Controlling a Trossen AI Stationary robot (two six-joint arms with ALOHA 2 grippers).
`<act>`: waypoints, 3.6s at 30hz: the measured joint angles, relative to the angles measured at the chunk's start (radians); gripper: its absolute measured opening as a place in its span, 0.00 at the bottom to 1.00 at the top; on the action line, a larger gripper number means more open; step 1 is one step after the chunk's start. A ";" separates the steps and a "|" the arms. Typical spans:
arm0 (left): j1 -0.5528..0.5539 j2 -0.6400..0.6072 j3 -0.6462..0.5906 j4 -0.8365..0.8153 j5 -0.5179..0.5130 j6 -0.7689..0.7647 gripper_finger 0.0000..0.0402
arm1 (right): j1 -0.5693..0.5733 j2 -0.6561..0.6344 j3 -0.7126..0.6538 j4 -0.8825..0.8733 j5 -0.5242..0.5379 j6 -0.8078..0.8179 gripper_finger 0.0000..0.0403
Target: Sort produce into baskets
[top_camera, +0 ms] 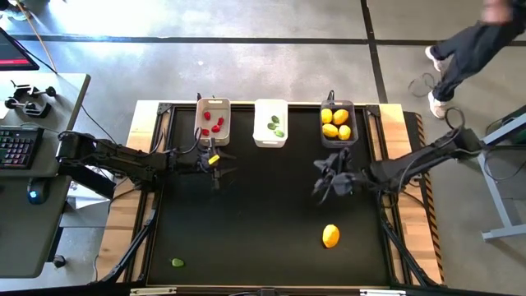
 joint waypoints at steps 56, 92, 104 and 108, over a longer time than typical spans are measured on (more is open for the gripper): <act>-1.082 0.367 0.784 -1.457 0.034 -0.973 0.13 | 0.004 0.443 0.003 0.467 -0.325 -0.173 0.00; -1.039 0.632 0.881 -1.466 0.181 -0.910 0.05 | -0.043 0.443 0.003 0.479 -0.368 -0.155 0.36; -0.559 0.590 0.881 -1.408 -0.293 -0.415 0.03 | -0.056 0.443 0.003 0.464 -0.365 -0.248 0.36; -0.373 0.562 0.880 -1.214 -0.306 -0.210 0.03 | -0.084 0.443 0.003 0.453 -0.365 -0.283 0.36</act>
